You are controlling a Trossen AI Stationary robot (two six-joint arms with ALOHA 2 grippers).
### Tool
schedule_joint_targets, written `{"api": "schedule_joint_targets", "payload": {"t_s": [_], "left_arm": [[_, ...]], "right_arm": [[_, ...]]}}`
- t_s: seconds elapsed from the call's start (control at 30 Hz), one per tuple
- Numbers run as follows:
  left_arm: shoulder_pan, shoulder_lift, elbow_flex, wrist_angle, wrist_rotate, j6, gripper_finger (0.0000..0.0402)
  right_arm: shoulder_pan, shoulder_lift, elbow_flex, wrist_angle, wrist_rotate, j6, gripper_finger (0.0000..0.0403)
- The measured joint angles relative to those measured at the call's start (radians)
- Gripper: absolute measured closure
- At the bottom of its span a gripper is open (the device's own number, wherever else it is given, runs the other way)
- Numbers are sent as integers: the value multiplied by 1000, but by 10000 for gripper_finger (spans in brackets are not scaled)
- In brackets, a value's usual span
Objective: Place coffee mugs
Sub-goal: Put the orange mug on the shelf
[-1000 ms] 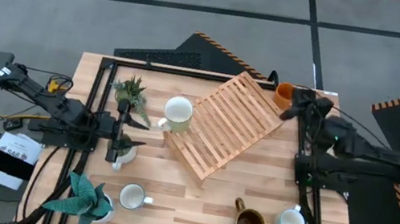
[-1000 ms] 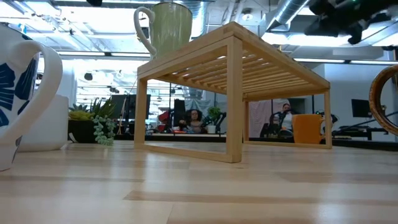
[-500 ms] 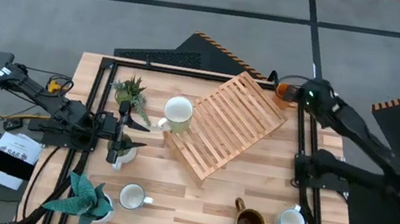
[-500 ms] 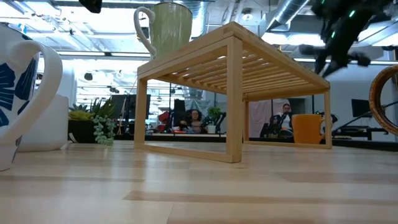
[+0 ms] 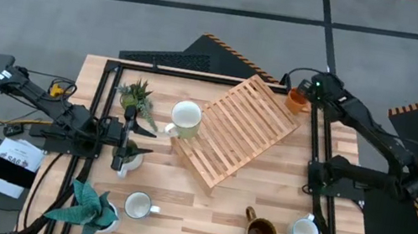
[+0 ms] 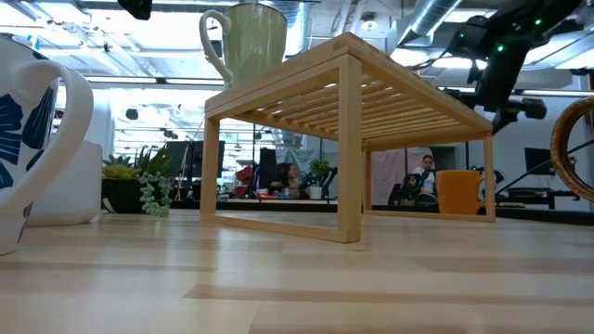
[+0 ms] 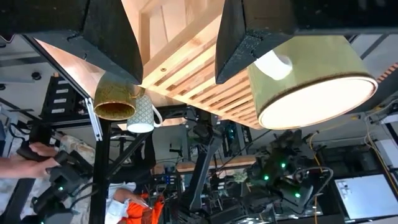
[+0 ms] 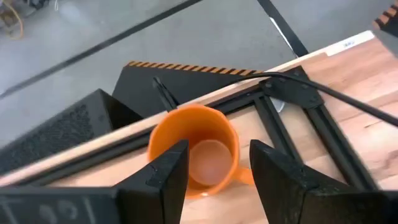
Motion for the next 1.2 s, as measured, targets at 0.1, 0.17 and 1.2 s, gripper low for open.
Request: {"api": "schedule_joint_targets", "payload": {"t_s": [0.1, 0.17, 1.2], "left_arm": [[0, 0, 0, 0, 0, -3, 214], [0, 0, 0, -3, 0, -15, 214], [0, 0, 0, -22, 2, -24, 214]], "right_arm": [[22, 48, -23, 25, 18, 67, 214], [28, 89, -38, 60, 18, 117, 217], [13, 322, -45, 109, 80, 278, 364]]}}
